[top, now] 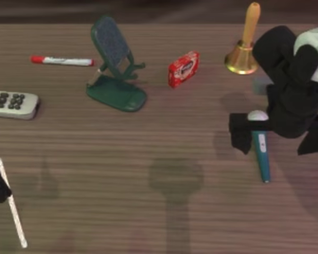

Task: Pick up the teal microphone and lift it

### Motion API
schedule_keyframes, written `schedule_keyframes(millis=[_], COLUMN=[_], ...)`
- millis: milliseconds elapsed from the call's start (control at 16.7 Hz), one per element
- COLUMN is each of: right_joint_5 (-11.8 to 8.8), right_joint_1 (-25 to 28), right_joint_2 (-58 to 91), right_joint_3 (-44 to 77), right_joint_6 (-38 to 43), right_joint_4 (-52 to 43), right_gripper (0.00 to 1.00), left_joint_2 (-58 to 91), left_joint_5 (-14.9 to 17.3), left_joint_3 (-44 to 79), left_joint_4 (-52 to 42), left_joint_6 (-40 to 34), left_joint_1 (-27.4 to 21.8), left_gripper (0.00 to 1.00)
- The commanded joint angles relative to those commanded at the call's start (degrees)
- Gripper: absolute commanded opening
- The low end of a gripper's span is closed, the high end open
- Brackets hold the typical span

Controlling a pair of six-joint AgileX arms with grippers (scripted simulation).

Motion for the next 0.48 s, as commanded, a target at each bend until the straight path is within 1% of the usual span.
schedule_keyframes(millis=[240,360,480], right_joint_5=[-0.03,-0.01,0.0], right_joint_1=[-0.26,-0.28,-0.37], right_joint_2=[0.49,2.54,5.52], right_joint_3=[-0.61,-1.93,-3.79], right_joint_6=[-0.14,-0.25,-0.3], right_joint_4=[1.04,4.27,9.49], right_gripper=[1.0,1.0,1.0], left_joint_2=[0.0,0.0,0.0], left_joint_5=[0.0,0.0,0.0], left_joint_3=[0.0,0.0,0.0], left_joint_4=[0.0,0.0,0.0], left_joint_6=[0.0,0.0,0.0], left_joint_1=[0.0,0.0,0.0], left_gripper=[1.0,1.0,1.0])
